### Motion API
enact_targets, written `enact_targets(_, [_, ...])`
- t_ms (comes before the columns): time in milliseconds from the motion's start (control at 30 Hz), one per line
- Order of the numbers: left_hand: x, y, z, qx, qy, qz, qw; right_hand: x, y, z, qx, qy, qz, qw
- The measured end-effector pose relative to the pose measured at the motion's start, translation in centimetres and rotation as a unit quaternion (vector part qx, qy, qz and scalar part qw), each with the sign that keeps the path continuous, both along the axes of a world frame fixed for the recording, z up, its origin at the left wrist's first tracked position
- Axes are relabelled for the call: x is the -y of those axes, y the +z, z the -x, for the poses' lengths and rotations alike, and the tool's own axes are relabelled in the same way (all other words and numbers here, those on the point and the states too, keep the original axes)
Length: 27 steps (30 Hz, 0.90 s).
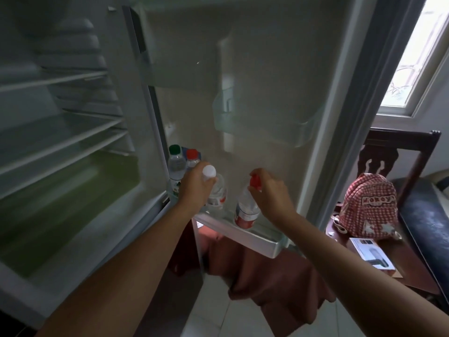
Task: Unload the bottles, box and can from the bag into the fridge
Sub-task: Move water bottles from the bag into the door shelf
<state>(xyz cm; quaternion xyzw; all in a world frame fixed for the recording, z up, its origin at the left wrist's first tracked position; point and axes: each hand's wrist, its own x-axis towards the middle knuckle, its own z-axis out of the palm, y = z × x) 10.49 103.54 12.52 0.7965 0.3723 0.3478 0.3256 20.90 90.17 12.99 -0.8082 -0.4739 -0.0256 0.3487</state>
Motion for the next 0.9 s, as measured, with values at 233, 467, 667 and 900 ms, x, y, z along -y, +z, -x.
enact_targets(233, [-2.1, -0.9, -0.9, -0.027, 0.007, 0.005, 1.0, -2.0, -0.4, -0.9, -0.031, 0.005, 0.012, 0.999])
enact_targets(467, [-3.7, -0.8, -2.5, -0.042, -0.044, -0.019, 0.998, -4.0, -0.5, -1.2, -0.042, -0.005, 0.014, 0.999])
enact_targets(667, [-5.3, -0.7, -3.5, -0.05, -0.069, -0.018, 0.996, -4.9, -1.1, -1.7, -0.066, -0.018, -0.005, 0.998])
enact_targets(900, [-6.8, 0.0, -4.2, -0.148, -0.079, -0.197, 0.966, -5.3, -1.8, -1.7, -0.099, -0.018, 0.008, 0.995])
